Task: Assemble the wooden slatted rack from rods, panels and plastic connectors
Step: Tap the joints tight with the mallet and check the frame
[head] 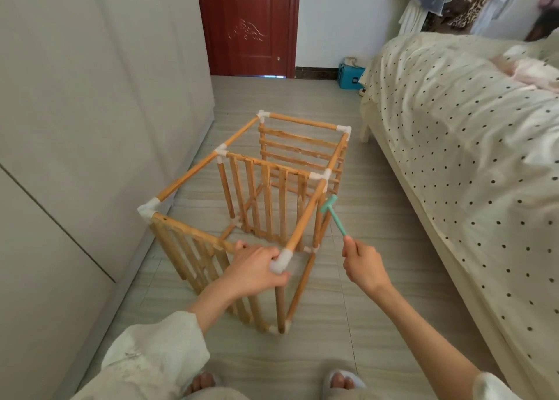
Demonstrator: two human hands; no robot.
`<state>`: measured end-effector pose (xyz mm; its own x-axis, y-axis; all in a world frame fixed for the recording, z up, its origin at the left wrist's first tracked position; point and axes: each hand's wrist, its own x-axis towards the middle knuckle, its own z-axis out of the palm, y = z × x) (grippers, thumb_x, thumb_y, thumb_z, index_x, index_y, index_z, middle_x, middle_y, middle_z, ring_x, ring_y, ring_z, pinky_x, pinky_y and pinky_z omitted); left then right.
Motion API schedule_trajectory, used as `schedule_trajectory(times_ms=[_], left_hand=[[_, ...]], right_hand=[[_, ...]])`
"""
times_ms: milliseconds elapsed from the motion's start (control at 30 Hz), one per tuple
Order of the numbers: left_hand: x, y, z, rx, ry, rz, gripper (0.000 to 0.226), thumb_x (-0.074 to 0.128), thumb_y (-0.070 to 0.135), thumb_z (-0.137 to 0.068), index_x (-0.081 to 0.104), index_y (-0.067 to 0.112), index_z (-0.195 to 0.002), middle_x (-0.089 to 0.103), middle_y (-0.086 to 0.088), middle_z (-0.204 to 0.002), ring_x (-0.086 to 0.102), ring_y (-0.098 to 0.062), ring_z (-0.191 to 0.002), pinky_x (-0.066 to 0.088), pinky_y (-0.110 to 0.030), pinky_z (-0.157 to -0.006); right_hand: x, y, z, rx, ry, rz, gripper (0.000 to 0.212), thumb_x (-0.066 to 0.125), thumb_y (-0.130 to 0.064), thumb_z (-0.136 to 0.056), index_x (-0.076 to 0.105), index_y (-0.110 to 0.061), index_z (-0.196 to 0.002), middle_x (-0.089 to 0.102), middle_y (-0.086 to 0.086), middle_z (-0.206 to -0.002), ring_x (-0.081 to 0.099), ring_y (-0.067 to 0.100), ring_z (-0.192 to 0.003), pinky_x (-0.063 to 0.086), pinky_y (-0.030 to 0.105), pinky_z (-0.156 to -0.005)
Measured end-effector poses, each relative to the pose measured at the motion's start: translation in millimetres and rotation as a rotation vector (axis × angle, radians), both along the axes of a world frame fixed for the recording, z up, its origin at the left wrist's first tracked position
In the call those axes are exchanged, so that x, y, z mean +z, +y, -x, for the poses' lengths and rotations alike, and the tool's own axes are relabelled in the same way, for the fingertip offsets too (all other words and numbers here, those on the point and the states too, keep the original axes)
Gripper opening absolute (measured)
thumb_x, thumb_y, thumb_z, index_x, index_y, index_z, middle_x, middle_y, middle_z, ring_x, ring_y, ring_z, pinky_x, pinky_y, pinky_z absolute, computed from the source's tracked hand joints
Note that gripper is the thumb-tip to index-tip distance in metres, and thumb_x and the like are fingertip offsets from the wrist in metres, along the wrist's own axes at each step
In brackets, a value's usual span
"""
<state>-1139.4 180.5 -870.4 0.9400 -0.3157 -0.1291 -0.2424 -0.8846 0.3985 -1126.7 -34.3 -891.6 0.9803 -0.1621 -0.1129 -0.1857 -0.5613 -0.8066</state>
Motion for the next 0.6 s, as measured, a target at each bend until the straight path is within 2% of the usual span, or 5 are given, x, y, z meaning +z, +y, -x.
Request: schedule_trajectory(times_ms=[133, 267, 333, 433, 600], left_hand=[[31.1, -14.9, -18.6, 0.108, -0.001, 0.166, 0.032, 0.059, 0.047, -0.085, 0.042, 0.027, -0.066, 0.045, 0.011, -0.064, 0.046, -0.008, -0.065, 0.028, -0.032, -0.081], [65.5, 1.3, -37.9, 0.237, 0.092, 0.490, 0.021, 0.061, 0.036, -0.088, 0.053, 0.022, -0.074, 0.044, 0.008, -0.066, 0.042, -0.008, -0.061, 0.031, -0.022, -0.060], [75.5, 15.9, -43.1, 0.284, 0.084, 0.622, 0.022, 0.060, 0.030, -0.091, 0.052, 0.022, -0.072, 0.044, 0.007, -0.068, 0.041, -0.009, -0.063, 0.029, -0.021, -0.058], [70.3, 40.3, -42.8, 0.342, 0.062, 0.786, 0.019, 0.057, 0.027, -0.093, 0.056, 0.016, -0.077, 0.046, 0.004, -0.071, 0.043, -0.010, -0.067, 0.032, -0.023, -0.064], [19.0, 63.2, -21.6, 0.509, 0.016, 0.986, 0.024, 0.052, 0.018, -0.095, 0.050, 0.014, -0.071, 0.040, 0.001, -0.061, 0.036, -0.009, -0.058, 0.029, -0.020, -0.057]], right_hand=[[22.1, -12.6, 2.0, -0.003, -0.035, -0.128, 0.039, 0.037, -0.030, -0.101, 0.049, -0.011, -0.068, 0.044, 0.000, -0.050, 0.039, 0.015, -0.045, 0.034, 0.030, -0.049], [37.8, -17.1, 0.8, 0.006, -0.093, -0.150, 0.039, 0.038, -0.029, -0.100, 0.048, -0.011, -0.067, 0.043, -0.006, -0.044, 0.040, 0.014, -0.041, 0.035, 0.030, -0.049], [41.7, -16.2, -0.8, 0.018, -0.105, -0.155, 0.039, 0.038, -0.029, -0.100, 0.048, -0.010, -0.067, 0.043, -0.005, -0.043, 0.039, 0.012, -0.039, 0.035, 0.027, -0.046], [40.7, -9.2, -2.1, 0.032, -0.095, -0.150, 0.040, 0.039, -0.028, -0.100, 0.048, -0.011, -0.065, 0.044, -0.002, -0.045, 0.038, 0.010, -0.037, 0.034, 0.027, -0.046], [35.4, 5.7, -1.8, 0.108, -0.055, -0.137, 0.039, 0.036, -0.027, -0.101, 0.048, -0.011, -0.068, 0.043, -0.001, -0.047, 0.038, 0.005, -0.033, 0.034, 0.021, -0.043]])
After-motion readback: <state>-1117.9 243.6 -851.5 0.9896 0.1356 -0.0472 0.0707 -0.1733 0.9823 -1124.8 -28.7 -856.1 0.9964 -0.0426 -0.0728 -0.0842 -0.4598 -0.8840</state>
